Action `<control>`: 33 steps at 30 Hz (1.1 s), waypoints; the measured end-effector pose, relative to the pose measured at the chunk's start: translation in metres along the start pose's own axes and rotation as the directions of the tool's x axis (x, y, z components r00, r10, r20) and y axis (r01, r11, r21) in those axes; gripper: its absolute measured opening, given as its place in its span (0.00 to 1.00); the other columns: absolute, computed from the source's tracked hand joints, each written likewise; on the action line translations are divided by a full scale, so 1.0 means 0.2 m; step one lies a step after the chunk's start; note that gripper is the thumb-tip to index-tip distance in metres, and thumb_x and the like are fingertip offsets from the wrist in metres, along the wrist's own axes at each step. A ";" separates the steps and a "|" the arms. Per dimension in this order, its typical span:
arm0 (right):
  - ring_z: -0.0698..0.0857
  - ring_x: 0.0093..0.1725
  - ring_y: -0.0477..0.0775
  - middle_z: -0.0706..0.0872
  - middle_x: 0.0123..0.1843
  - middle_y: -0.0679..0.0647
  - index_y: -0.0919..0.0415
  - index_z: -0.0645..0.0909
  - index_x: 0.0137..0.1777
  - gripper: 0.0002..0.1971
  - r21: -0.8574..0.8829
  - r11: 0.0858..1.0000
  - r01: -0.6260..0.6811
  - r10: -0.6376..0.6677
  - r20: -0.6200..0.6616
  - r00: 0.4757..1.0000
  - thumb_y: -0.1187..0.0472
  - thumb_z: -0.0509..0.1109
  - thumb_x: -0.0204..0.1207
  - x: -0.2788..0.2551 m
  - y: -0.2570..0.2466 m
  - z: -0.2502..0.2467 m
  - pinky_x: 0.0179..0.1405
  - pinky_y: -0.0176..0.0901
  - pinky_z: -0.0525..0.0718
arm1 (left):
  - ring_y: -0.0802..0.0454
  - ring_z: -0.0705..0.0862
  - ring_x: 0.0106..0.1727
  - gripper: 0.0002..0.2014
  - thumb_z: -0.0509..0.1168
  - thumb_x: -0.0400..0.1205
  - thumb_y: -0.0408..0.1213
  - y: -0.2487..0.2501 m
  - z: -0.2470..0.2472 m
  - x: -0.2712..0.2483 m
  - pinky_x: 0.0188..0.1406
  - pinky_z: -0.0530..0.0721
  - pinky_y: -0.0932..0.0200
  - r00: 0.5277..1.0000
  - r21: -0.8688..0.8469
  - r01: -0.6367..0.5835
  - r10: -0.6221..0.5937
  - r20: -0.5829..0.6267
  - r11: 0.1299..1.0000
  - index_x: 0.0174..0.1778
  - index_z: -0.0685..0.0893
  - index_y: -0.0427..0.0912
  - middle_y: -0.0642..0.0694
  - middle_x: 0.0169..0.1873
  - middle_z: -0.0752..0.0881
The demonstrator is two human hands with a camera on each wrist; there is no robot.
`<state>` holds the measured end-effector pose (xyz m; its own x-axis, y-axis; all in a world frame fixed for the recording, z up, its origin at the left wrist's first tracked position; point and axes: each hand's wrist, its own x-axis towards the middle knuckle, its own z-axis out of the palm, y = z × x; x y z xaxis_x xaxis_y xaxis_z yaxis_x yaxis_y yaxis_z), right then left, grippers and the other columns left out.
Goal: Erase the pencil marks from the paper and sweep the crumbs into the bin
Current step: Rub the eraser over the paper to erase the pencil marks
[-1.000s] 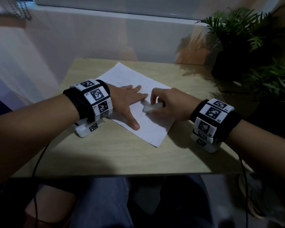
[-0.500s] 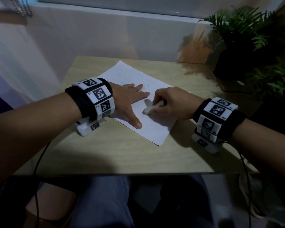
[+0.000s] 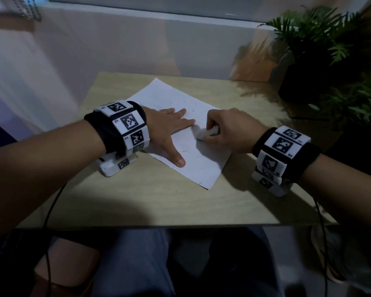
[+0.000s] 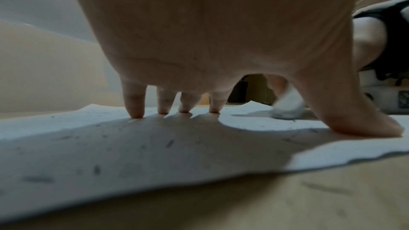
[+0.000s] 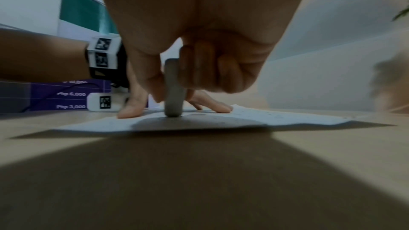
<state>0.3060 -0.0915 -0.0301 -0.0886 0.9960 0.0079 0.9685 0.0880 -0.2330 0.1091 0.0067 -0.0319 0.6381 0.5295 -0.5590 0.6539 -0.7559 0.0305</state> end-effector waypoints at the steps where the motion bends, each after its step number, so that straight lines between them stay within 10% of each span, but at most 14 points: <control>1: 0.80 0.39 0.52 0.82 0.37 0.46 0.50 0.76 0.43 0.19 0.027 0.998 0.052 -0.053 0.038 0.998 0.35 0.70 0.72 -0.02 -0.02 0.00 0.36 0.47 0.76 | 0.49 0.33 0.89 0.72 0.62 0.51 0.87 0.00 0.00 0.00 0.87 0.45 0.32 1.000 -0.002 -0.002 0.002 0.002 1.000 0.87 0.33 0.63 0.55 0.87 0.30; 4: 0.79 0.40 0.43 0.82 0.40 0.43 0.50 0.79 0.45 0.18 0.152 0.984 0.092 -0.118 0.176 0.977 0.36 0.75 0.72 -0.05 -0.06 -0.02 0.36 0.41 0.76 | 0.50 0.33 0.89 0.72 0.63 0.53 0.86 0.00 0.00 0.00 0.87 0.45 0.32 1.000 -0.012 0.000 0.000 0.004 1.000 0.87 0.33 0.64 0.55 0.87 0.30; 11: 0.82 0.41 0.54 0.80 0.37 0.46 0.49 0.74 0.45 0.15 -0.061 0.996 0.058 -0.058 -0.001 0.998 0.39 0.71 0.75 -0.01 -0.07 0.01 0.34 0.46 0.71 | 0.48 0.34 0.89 0.76 0.57 0.44 0.92 -0.02 0.02 0.02 0.86 0.46 0.30 0.999 -0.009 -0.024 0.024 -0.021 1.000 0.87 0.34 0.67 0.54 0.88 0.31; 15: 0.78 0.36 0.40 0.79 0.35 0.39 0.41 0.72 0.39 0.14 0.164 0.971 0.174 -0.203 0.188 0.961 0.42 0.76 0.74 -0.05 -0.13 -0.02 0.34 0.27 0.71 | 0.48 0.33 0.89 0.73 0.62 0.45 0.91 -0.03 0.02 0.04 0.85 0.45 0.28 0.999 -0.058 -0.049 0.048 -0.023 0.997 0.86 0.38 0.72 0.54 0.89 0.34; 19: 0.81 0.42 0.53 0.82 0.40 0.47 0.50 0.78 0.45 0.19 -0.023 1.000 -0.001 0.002 0.024 1.000 0.35 0.73 0.72 0.03 -0.05 0.01 0.36 0.46 0.71 | 0.48 0.34 0.89 0.72 0.63 0.53 0.87 0.00 0.00 0.00 0.86 0.47 0.29 1.000 -0.001 -0.003 0.003 -0.014 1.000 0.88 0.35 0.62 0.54 0.88 0.31; 26: 0.80 0.39 0.43 0.82 0.38 0.42 0.44 0.76 0.41 0.14 0.164 0.978 0.129 -0.157 0.174 0.972 0.38 0.75 0.72 -0.01 -0.10 0.00 0.37 0.34 0.75 | 0.47 0.34 0.89 0.72 0.63 0.49 0.89 -0.01 0.01 0.01 0.86 0.46 0.29 1.000 -0.046 -0.029 0.028 -0.011 0.999 0.87 0.37 0.68 0.53 0.88 0.32; 30: 0.81 0.42 0.55 0.83 0.41 0.49 0.50 0.78 0.44 0.20 -0.054 0.998 -0.044 0.042 -0.034 0.999 0.33 0.70 0.73 0.05 -0.03 0.02 0.36 0.46 0.71 | 0.48 0.34 0.89 0.71 0.62 0.53 0.86 0.00 0.00 0.00 0.87 0.45 0.30 1.000 0.004 -0.008 0.008 -0.010 1.000 0.88 0.34 0.62 0.53 0.88 0.31; 33: 0.81 0.41 0.51 0.82 0.39 0.45 0.49 0.76 0.42 0.17 0.007 0.997 0.076 -0.076 0.020 0.997 0.36 0.71 0.75 0.03 -0.06 0.03 0.36 0.45 0.71 | 0.47 0.34 0.89 0.71 0.63 0.53 0.86 0.00 0.00 0.00 0.87 0.46 0.30 1.000 -0.016 -0.022 0.022 -0.018 1.000 0.88 0.36 0.63 0.52 0.88 0.32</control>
<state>0.2920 -0.0874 -0.0332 -0.1664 0.9860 0.0062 0.9574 0.1630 -0.2383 0.1085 0.0064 -0.0318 0.6592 0.5199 -0.5433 0.6461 -0.7612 0.0555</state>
